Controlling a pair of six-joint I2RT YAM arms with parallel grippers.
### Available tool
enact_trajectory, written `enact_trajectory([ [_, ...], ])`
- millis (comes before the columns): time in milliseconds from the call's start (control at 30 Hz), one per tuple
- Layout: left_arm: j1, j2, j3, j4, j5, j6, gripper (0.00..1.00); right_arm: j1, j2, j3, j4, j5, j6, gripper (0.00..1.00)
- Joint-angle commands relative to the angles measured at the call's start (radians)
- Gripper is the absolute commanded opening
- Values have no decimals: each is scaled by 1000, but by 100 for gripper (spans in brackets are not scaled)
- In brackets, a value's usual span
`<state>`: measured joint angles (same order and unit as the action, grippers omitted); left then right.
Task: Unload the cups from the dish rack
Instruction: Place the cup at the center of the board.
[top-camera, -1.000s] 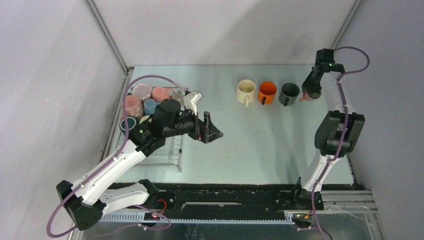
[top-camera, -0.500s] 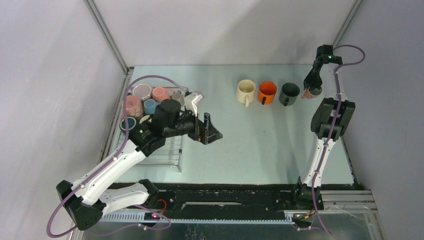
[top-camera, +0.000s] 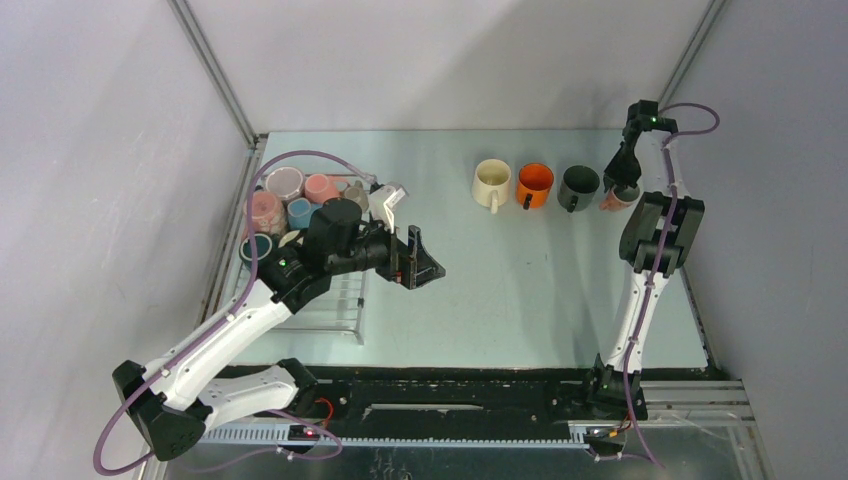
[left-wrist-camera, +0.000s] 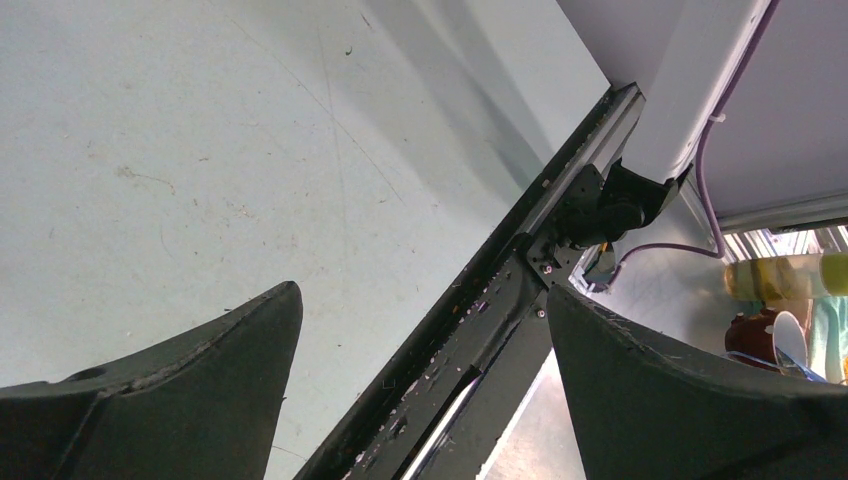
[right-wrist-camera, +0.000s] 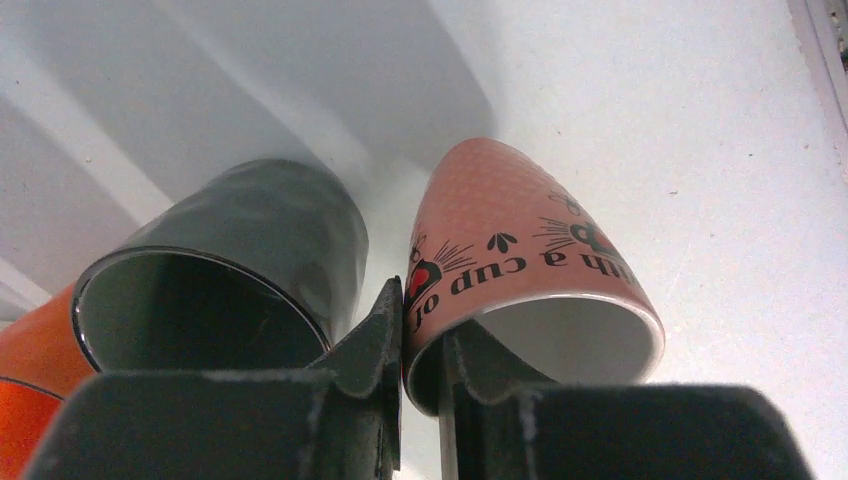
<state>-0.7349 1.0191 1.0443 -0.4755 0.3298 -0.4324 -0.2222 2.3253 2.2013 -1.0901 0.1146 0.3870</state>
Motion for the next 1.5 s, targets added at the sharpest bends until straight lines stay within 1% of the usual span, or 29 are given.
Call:
enact_trajectory([
  [0, -3, -2, 65, 15, 20, 29, 100, -6, -6, 35, -2, 9, -12, 21],
  [100, -4, -2, 63, 15, 17, 28, 100, -5, 0, 34, -3, 5, -15, 25],
  [300, -4, -1, 62, 15, 13, 26, 100, -6, 13, 43, -4, -3, -20, 29],
  [533, -4, -1, 63, 15, 9, 28, 100, -6, 35, 80, -19, -4, -23, 36],
  [933, -3, 9, 82, 10, -10, 29, 100, -5, 5, 160, -37, -10, -22, 56],
  [1033, -4, 12, 92, 3, -25, 32, 100, -5, -10, 178, -40, -9, -16, 58],
  [1167, -2, 12, 111, -4, -61, 32, 100, -5, -24, 235, -75, -3, -13, 64],
  [1300, -3, 12, 131, -17, -101, 28, 100, 0, -105, 213, -80, -5, -6, 68],
  [1467, -2, 15, 168, -59, -180, 22, 100, 39, -285, 63, -30, 17, -5, 82],
])
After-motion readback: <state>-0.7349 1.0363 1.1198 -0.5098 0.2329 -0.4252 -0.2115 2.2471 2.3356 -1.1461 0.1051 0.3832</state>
